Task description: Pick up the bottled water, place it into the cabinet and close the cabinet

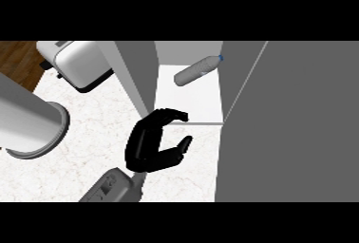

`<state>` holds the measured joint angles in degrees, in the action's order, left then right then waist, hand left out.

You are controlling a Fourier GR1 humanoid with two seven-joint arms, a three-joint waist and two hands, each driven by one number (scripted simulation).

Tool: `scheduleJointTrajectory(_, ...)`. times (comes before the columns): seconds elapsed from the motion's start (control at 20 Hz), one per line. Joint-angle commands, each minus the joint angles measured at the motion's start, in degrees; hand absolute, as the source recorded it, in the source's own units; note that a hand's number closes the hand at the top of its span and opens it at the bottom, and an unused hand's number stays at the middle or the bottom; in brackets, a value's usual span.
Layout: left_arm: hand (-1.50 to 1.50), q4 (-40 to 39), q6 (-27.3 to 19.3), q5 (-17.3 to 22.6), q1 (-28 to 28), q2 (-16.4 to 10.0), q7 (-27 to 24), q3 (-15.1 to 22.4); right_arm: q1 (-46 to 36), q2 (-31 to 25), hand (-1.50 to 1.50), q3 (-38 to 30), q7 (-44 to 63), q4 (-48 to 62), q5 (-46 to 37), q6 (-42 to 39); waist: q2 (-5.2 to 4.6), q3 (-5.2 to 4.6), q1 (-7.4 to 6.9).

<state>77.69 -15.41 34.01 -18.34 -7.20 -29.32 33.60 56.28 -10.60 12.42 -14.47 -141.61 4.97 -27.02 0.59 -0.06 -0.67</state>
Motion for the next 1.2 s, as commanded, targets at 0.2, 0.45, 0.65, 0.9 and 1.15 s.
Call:
scheduleJointTrajectory(0.2,-1.50,15.7,-1.5,-0.2,12.9,-7.5,1.8,0.5,2.7,-8.0,1.50,3.3,1.4,-8.9,-5.7,-7.6,0.05,0.01,0.19)
scheduleJointTrajectory(0.45,-1.50,20.0,0.9,2.5,17.7,-14.2,0.8,-5.7,3.0,-8.4,1.50,9.1,-0.5,-11.9,-12.3,-8.2,0.39,-0.10,0.90)
scheduleJointTrajectory(0.65,-1.50,22.5,3.2,6.9,21.4,-16.0,1.8,-9.1,2.4,-11.5,1.50,11.9,0.8,-12.9,-12.2,-9.9,0.09,-0.13,0.91)
scheduleJointTrajectory(0.9,-1.50,26.3,7.1,11.2,26.9,-19.6,1.1,-12.7,-1.2,-13.4,1.50,20.9,5.2,-14.0,-14.4,-11.2,0.24,-0.41,-0.58)
scheduleJointTrajectory(1.15,-1.50,28.9,8.9,12.6,31.5,-21.7,0.6,-14.1,-5.0,-15.1,1.50,23.8,8.0,-13.8,-16.9,-10.5,0.88,-0.68,-1.07)
